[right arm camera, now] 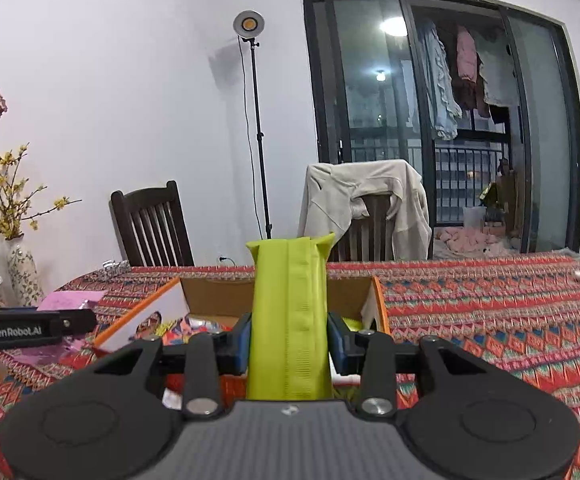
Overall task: Organize snacks
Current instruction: 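Carry the pink packet and green bar toward the cardboard box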
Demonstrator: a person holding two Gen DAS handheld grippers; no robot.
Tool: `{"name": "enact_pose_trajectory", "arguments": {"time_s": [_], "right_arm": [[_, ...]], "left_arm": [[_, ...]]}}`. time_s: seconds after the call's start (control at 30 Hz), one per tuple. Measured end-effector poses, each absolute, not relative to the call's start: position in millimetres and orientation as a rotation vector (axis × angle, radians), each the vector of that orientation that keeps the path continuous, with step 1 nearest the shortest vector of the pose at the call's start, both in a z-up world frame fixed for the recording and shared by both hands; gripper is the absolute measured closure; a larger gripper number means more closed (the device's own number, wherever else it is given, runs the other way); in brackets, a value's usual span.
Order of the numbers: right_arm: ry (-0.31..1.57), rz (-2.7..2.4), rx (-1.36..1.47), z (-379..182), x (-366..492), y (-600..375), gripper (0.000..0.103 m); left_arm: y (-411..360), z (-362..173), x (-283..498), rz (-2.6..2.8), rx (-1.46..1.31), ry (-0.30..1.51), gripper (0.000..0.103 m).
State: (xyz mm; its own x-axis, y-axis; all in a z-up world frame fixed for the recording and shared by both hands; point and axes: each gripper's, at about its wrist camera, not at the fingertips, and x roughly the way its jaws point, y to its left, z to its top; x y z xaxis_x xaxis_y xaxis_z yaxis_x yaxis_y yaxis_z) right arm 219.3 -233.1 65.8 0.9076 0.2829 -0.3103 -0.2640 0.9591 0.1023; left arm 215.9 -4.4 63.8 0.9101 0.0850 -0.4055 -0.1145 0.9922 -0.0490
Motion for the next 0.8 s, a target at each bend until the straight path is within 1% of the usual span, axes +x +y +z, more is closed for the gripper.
{"name": "enact_pose_trajectory", "arguments": {"time_s": [0.27, 0.37, 0.5, 0.63, 0.8], "right_arm": [[0.352, 0.29, 0.063, 77.9, 274.6, -216.8, 0.066], [0.36, 0.293, 0.06, 78.5, 295.9, -212.8, 0.066], [0.377, 0.294, 0.089, 72.7, 323.2, -212.7, 0.066], [0.399, 0.283, 0.14, 59.1, 346.7, -214.2, 0.066], [0.378, 0.292, 0.069, 38.3, 347.8, -212.2, 0.066]], "left_arm": [[-19.3, 81.3, 263.7, 0.072, -0.002, 0.374, 0.04], [-21.3, 80.4, 282.9, 0.074, -0.035, 0.37, 0.04], [-25.3, 74.7, 308.2, 0.075, -0.058, 0.39, 0.04], [-29.0, 63.2, 327.0, 0.092, -0.065, 0.367, 0.04], [-44.5, 35.0, 328.1, 0.089, 0.042, 0.333, 0.04]]}}
